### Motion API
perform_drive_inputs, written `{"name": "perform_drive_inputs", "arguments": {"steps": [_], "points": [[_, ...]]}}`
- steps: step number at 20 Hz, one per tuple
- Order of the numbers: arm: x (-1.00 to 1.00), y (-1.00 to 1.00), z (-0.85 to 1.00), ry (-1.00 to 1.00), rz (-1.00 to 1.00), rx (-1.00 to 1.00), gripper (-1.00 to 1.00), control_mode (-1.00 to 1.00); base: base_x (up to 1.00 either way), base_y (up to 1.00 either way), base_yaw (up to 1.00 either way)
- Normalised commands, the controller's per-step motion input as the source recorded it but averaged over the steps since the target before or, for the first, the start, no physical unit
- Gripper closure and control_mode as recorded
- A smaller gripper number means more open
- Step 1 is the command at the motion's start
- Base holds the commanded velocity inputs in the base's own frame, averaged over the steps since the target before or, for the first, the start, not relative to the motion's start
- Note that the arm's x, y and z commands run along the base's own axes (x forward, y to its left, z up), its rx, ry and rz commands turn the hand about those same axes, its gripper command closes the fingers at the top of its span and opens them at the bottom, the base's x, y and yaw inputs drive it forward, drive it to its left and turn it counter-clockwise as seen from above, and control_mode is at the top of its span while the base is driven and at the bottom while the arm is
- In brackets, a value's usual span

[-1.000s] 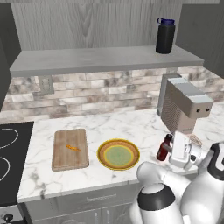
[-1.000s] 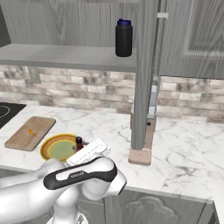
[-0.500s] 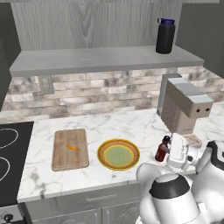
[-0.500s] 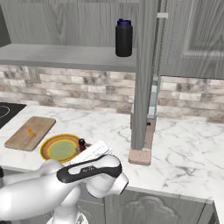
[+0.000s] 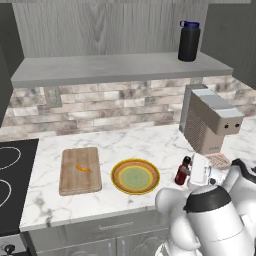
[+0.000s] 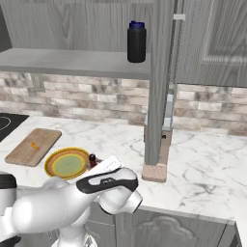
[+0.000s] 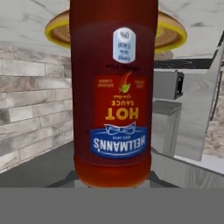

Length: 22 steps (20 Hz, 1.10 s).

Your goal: Pick the shrimp from the plate and place it on the cutting board. Then pick the condiment bottle from the cabinet and place it next to the cutting board.

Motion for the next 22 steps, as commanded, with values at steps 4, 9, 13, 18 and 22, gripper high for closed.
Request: {"name": "perform_drive_inputs", "arguments": {"steps": [4,9,13,18,22], "points": [[0.21,0.0,-0.23,0.0,0.0,0.0,1.0,-1.0,0.0,0.0,0.0],[0.2,0.0,-0.23,-0.01,0.0,0.0,1.0,-1.0,0.0,0.0,0.0],[0.17,0.0,-0.22,-0.01,0.0,0.0,1.0,-1.0,0.0,0.0,0.0],[0.14,0.0,-0.2,-0.01,0.0,0.0,1.0,-1.0,0.0,0.0,0.0],[0.15,0.0,-0.2,-0.01,0.0,0.0,1.0,-1.0,0.0,0.0,0.0]]}}
